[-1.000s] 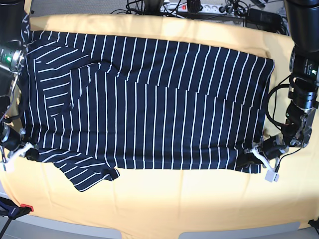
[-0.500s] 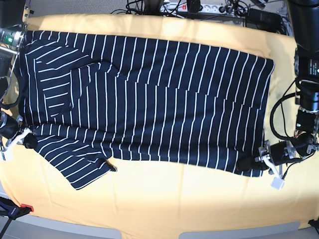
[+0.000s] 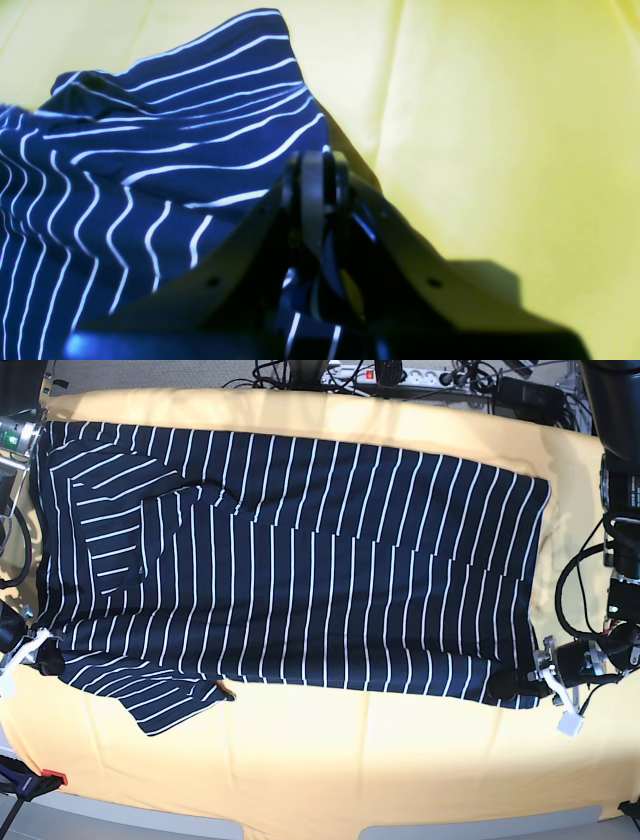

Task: Fold the T-shirt properly
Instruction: 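Lift the opposite edge and fold it over toward the first fold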

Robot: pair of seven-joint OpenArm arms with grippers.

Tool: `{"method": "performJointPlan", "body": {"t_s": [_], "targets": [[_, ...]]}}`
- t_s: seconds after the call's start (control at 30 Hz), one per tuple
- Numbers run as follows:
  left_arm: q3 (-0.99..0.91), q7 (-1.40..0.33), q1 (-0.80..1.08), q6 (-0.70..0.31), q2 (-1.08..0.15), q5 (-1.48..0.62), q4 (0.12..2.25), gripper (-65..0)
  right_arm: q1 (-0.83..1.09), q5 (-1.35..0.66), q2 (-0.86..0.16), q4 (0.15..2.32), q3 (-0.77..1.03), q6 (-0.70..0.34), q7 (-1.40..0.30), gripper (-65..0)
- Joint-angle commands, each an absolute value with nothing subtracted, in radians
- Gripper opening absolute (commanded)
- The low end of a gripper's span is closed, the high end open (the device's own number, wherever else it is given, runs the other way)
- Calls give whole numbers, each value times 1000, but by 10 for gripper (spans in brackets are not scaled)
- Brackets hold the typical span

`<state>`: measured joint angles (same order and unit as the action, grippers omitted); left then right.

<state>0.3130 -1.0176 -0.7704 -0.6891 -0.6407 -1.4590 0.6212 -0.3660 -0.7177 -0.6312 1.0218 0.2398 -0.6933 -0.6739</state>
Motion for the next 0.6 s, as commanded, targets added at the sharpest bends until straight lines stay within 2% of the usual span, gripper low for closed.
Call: {"method": "performJointPlan", "body": {"t_s": [0.0,0.33,0.57], "targets": [[304,-1003,-804,-698,-656,-1484,636,-650,-392,-737,-660,1039,247,-698,-649,-650],[292,-1000,-810,-698,-660,-1484,636,-650,-393,-791,-665,1039,247,-698,-649,-650],[126,-1010,-812,-698,-668,-1484,636,-650,-393,-781,-662,1039,247,-698,-652,-650]]}}
